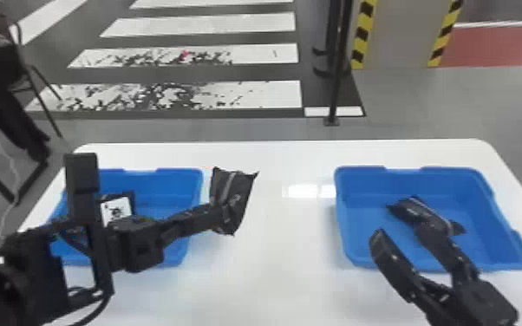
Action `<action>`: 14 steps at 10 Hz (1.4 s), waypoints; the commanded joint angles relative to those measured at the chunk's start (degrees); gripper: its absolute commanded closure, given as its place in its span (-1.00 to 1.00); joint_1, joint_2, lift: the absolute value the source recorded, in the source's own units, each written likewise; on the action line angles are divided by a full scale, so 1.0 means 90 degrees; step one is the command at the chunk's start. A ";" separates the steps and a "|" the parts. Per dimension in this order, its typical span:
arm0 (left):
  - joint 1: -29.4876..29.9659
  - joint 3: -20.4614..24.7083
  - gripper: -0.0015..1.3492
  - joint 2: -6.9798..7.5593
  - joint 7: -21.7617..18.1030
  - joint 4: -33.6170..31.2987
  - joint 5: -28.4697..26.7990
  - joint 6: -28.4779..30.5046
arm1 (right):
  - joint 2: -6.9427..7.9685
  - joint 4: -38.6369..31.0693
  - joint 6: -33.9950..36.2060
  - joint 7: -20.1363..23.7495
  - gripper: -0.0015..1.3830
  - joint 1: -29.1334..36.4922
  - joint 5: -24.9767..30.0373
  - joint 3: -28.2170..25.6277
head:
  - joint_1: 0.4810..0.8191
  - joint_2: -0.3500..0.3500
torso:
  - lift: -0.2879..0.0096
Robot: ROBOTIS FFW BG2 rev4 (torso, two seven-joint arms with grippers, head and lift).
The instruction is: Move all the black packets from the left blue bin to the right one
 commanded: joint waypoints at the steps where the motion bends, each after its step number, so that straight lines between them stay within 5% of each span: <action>1: -0.0040 -0.0386 0.78 -0.0007 -0.0037 -0.0043 0.0224 0.0009 | -0.0071 0.0018 0.0088 0.0052 -0.82 -0.0262 -0.0288 0.0216 | 0.27 0.12 | -0.10; 8: -0.0305 -0.1415 0.78 -0.0027 -0.0105 0.0051 0.0694 0.0244 | -0.0247 0.0627 0.0182 0.0130 -0.72 -0.1027 -0.0948 0.0863 | 0.27 -0.12 | -0.10; 9: -0.0321 -0.1504 0.78 -0.0027 -0.0105 0.0098 0.0706 0.0259 | -0.0247 0.0659 0.0182 0.0130 -0.58 -0.1074 -0.1012 0.0888 | 0.27 -0.12 | -0.10; 12: -0.0352 -0.1542 0.78 -0.0027 -0.0105 0.0114 0.0719 0.0275 | -0.0247 0.0830 0.0229 0.0130 0.87 -0.1121 -0.1316 0.0888 | 0.27 -0.17 | -0.10; 14: -0.0336 -0.1516 0.77 -0.0046 -0.0086 0.0129 0.0757 0.0259 | -0.0247 0.0830 0.0229 0.0150 0.84 -0.1121 -0.1431 0.0914 | 0.27 -0.17 | -0.10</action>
